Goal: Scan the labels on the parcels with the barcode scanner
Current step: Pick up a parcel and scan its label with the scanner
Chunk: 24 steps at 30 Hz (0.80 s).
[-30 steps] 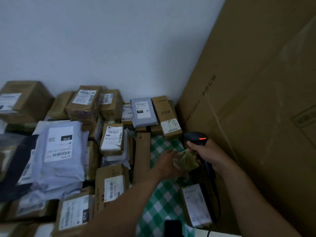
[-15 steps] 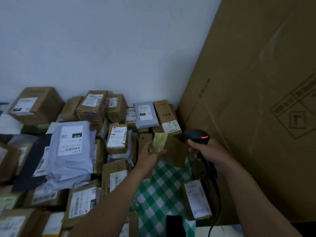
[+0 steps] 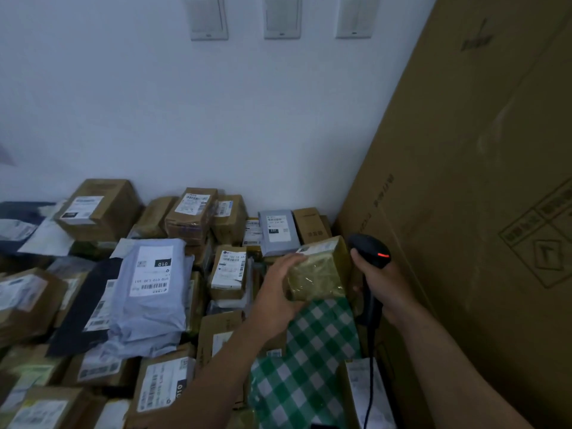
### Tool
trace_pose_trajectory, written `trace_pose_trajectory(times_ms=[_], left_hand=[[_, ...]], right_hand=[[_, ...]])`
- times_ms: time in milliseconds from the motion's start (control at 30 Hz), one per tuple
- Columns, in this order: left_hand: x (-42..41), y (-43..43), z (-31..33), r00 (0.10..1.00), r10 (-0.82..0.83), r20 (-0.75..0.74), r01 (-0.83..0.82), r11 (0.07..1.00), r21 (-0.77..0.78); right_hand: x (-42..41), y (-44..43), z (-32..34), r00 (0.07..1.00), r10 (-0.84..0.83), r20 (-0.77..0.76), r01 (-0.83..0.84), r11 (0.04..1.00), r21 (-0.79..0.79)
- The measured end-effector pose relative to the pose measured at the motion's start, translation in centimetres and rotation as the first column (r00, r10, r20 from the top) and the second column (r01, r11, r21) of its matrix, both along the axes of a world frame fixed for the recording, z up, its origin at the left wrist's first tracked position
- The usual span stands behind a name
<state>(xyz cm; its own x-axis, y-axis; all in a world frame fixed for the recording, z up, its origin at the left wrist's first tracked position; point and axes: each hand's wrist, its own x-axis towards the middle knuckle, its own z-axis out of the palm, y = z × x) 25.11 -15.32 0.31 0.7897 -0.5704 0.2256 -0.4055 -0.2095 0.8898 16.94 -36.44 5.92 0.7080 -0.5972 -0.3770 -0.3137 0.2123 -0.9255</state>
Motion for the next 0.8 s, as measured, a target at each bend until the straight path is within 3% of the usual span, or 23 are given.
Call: trace_pose_trajectory(times_ms=[133, 233, 300, 367, 433, 500, 567, 700, 800], left_hand=[[-0.4, -1.0, 0.5, 0.900, -0.055, 0.432, 0.001, 0.992, 0.124], [-0.6, -1.2, 0.2, 0.820, -0.050, 0.570, -0.022, 0.993, 0.119], [-1.4, -1.2, 0.8, 0.918, -0.039, 0.395, 0.030, 0.999, 0.028], [-1.9, -1.1, 1.9, 0.998, 0.022, -0.053, -0.028, 0.994, -0.102], [-1.4, -1.1, 2.9, 0.887, 0.038, -0.460, -0.120, 0.982, -0.149], [-0.3, -1.1, 3.0, 0.733, -0.041, -0.679, -0.142, 0.967, -0.212], [0.6, -1.0, 3.3, 0.684, -0.091, -0.723, -0.162, 0.948, -0.273], [2.7, 0.1, 4.2, 0.821, 0.038, -0.569, -0.164, 0.971, -0.172], [5.2, 1.0, 5.6, 0.900, 0.098, -0.425, -0.131, 0.990, -0.049]], right_hand=[[0.2, -0.1, 0.7, 1.000, -0.008, -0.006, 0.008, 0.996, 0.094], [0.2, 0.5, 1.5, 1.000, 0.008, 0.030, -0.012, 0.987, 0.158], [0.0, 0.8, 2.1, 0.999, 0.006, 0.033, -0.012, 0.984, 0.179], [-0.1, 0.8, 2.3, 0.999, -0.009, 0.049, 0.001, 0.985, 0.171], [-0.2, 0.8, 2.3, 0.998, -0.007, 0.061, -0.002, 0.990, 0.140], [-0.2, 1.0, 2.1, 0.996, 0.006, 0.084, -0.015, 0.994, 0.111], [-0.2, 1.4, 2.0, 0.994, 0.023, 0.110, -0.034, 0.995, 0.095], [-0.8, 1.4, 2.5, 0.990, 0.074, 0.122, -0.066, 0.996, -0.062], [-1.4, 1.0, 2.5, 0.972, 0.230, 0.045, -0.214, 0.950, -0.228]])
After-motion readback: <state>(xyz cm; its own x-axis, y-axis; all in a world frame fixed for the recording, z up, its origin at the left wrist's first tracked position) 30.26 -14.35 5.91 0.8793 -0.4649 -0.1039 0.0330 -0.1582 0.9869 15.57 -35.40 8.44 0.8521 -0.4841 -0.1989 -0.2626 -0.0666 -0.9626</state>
